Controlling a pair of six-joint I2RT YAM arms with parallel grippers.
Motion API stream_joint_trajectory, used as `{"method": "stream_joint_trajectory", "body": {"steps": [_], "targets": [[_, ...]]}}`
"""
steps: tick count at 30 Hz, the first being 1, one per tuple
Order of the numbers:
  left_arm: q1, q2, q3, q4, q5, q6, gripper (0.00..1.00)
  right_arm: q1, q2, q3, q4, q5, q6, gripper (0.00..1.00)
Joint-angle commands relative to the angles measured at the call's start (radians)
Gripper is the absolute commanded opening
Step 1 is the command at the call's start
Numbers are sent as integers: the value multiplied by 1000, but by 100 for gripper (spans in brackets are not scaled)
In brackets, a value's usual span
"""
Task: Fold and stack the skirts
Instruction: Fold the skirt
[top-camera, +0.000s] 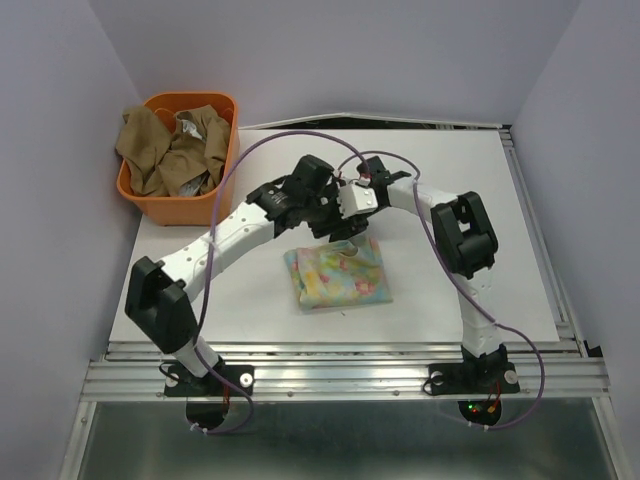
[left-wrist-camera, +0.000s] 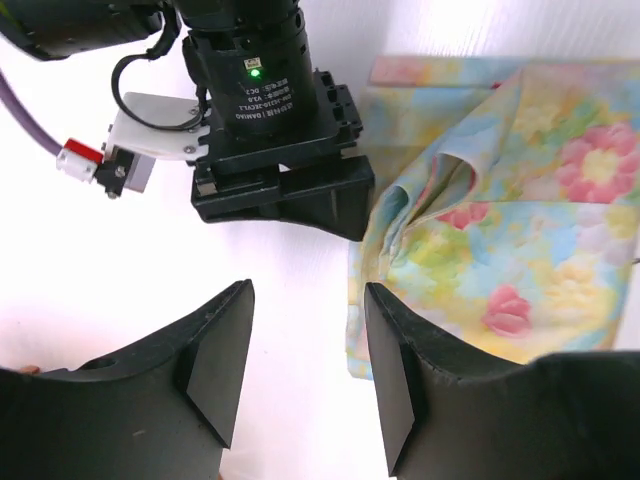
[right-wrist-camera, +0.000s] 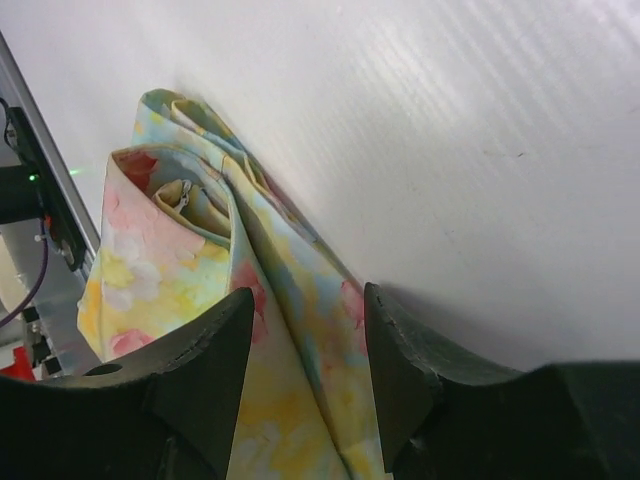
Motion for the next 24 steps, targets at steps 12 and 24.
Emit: {"method": "stream_joint_trajectory", "body": {"steps": [12,24], "targets": [[120,-204,-352,211,405,-602,53,-52,-186,273,-16,172,107,72],[275,-23,-498,384,501,-760,49,-42,-501,-415,258,-168,332,66]]}}
